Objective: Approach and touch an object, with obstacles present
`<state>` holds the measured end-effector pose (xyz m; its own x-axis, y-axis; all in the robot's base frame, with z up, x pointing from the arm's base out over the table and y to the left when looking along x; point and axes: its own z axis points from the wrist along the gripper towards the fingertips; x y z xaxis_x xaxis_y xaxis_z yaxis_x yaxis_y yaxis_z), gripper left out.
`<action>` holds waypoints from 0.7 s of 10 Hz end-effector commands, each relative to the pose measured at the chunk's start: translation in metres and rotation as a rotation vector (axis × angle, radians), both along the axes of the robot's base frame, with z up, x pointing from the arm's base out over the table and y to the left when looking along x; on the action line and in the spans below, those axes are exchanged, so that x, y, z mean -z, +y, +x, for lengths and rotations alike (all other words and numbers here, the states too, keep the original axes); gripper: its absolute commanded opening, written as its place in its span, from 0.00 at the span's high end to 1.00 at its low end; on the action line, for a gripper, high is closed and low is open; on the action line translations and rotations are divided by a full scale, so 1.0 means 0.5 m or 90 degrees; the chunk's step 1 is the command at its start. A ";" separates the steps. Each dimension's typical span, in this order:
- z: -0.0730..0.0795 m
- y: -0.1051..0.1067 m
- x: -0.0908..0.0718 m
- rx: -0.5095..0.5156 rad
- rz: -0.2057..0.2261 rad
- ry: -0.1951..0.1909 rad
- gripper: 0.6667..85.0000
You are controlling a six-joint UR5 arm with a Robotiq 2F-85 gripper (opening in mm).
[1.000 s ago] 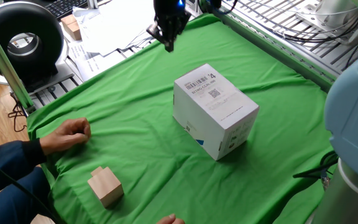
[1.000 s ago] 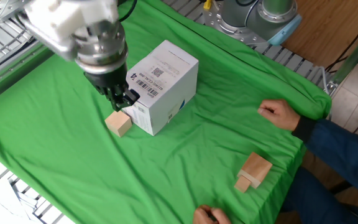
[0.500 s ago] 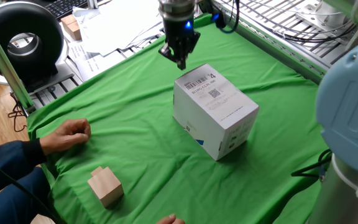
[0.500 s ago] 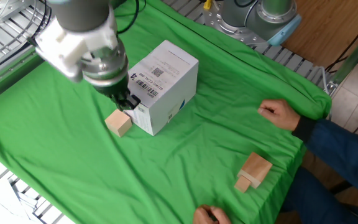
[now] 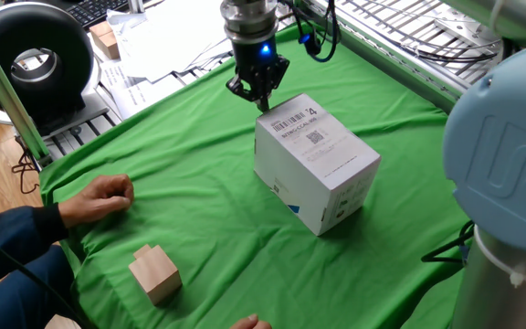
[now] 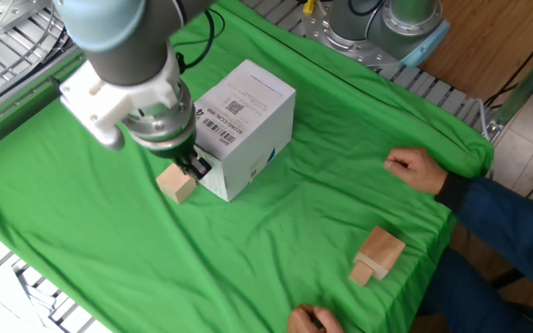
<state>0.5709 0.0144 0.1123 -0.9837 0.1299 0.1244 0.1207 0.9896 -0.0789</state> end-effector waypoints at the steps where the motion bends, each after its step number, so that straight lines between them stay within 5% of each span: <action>1: 0.006 0.015 0.012 0.019 0.007 -0.002 0.98; 7: 0.049 0.019 -0.011 0.006 0.022 -0.052 0.98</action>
<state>0.5877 0.0185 0.1155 -0.9881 0.1347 0.0740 0.1303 0.9896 -0.0611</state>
